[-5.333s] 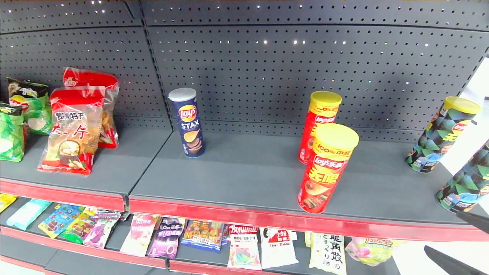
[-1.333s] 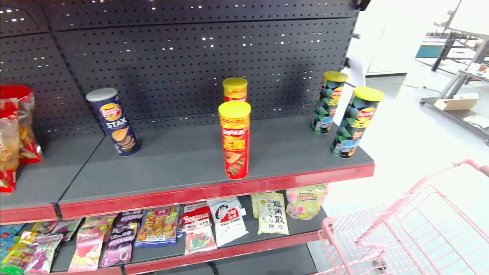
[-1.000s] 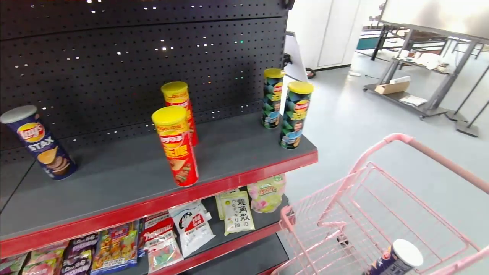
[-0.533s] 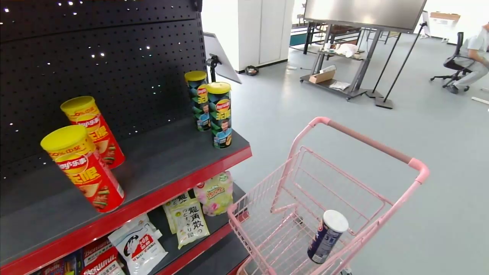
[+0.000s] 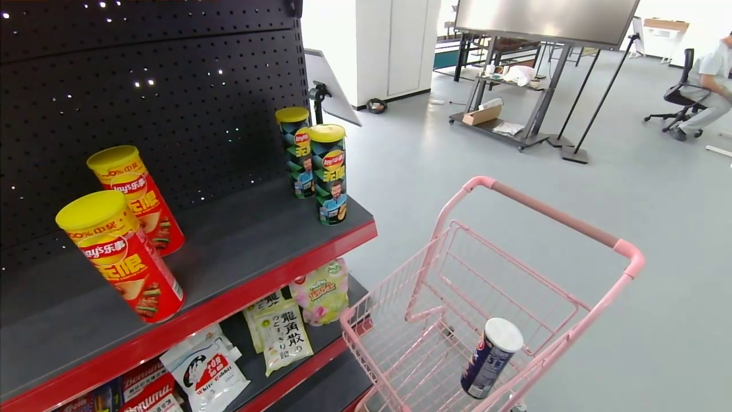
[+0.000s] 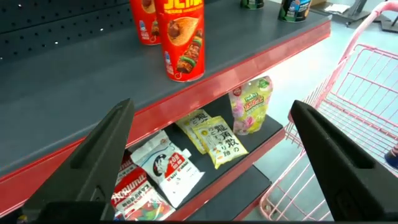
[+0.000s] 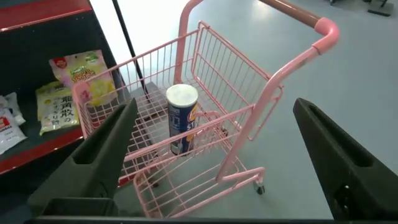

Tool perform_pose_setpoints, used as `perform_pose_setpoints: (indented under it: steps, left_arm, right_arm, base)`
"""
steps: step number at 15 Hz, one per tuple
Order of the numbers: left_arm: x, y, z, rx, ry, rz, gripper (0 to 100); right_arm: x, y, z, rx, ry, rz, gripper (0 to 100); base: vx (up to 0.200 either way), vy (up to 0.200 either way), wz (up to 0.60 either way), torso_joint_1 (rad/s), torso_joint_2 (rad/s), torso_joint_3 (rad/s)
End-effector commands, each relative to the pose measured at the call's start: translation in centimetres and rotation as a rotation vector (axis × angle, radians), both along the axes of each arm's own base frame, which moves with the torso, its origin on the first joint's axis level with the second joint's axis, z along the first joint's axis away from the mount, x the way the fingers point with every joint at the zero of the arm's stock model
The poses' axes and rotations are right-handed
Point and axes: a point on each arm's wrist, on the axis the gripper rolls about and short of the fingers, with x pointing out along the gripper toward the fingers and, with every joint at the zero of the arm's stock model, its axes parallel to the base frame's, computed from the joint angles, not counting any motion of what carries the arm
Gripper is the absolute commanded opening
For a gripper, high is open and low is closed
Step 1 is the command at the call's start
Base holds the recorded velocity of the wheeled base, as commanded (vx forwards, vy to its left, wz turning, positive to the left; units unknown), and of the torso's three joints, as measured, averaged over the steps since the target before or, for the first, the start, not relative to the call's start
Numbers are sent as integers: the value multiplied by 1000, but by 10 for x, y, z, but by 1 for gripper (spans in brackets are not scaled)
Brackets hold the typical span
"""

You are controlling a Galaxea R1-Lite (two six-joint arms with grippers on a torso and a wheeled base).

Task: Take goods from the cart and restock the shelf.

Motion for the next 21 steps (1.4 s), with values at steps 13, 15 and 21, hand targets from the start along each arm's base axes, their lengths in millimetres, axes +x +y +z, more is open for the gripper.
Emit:
perform_pose_setpoints:
  steps: [13, 15, 21]
  left_arm:
    - [0, 0, 0, 0, 0, 1, 100]
    - [0, 0, 0, 0, 0, 1, 100]
    - [0, 0, 0, -1, 0, 2, 100]
  right_arm:
    - [0, 0, 0, 1, -2, 13, 100]
    - [0, 0, 0, -1, 4, 32, 100]
    - [10, 1, 65, 55, -20, 80, 100]
  base:
    - [0, 0, -138, 1, 1, 1]
    - [0, 0, 0, 0, 0, 0]
    - [0, 0, 0, 0, 0, 0]
